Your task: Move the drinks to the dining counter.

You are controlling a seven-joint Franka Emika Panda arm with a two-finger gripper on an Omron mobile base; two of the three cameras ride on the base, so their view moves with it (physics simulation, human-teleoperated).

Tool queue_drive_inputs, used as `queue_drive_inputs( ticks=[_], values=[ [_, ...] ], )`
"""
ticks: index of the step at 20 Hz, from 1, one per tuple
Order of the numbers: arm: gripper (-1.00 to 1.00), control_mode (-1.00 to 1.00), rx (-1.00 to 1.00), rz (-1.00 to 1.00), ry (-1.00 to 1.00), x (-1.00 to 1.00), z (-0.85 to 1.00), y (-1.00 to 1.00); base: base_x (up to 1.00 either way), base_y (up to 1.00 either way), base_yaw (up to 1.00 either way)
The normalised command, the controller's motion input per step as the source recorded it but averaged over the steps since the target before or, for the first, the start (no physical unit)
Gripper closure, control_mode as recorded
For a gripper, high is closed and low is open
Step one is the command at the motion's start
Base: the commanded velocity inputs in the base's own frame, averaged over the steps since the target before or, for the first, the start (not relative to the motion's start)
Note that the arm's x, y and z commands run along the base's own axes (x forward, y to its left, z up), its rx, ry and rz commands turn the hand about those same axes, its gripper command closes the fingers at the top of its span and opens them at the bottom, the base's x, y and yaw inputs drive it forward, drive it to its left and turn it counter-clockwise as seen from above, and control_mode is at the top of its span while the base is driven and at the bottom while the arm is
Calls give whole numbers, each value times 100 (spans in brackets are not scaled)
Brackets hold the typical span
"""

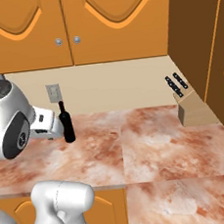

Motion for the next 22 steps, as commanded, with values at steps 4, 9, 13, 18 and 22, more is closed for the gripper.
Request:
queue_drive_inputs(
  ticks=[4, 9, 13, 18, 22],
  values=[
    [-100, -100, 0, 11, -5, 58, -10, 14, 0, 0, 0],
    [-100, -100, 0, 5, 0, 59, -2, 27, 0, 0, 0],
    [-100, -100, 0, 4, 0, 57, -6, 37, 0, 0, 0],
    [-100, -100, 0, 3, -6, 51, -10, 33, 0, 0, 0],
    [-100, -100, 0, 2, -12, 44, -15, 15, 0, 0, 0]
  ],
)
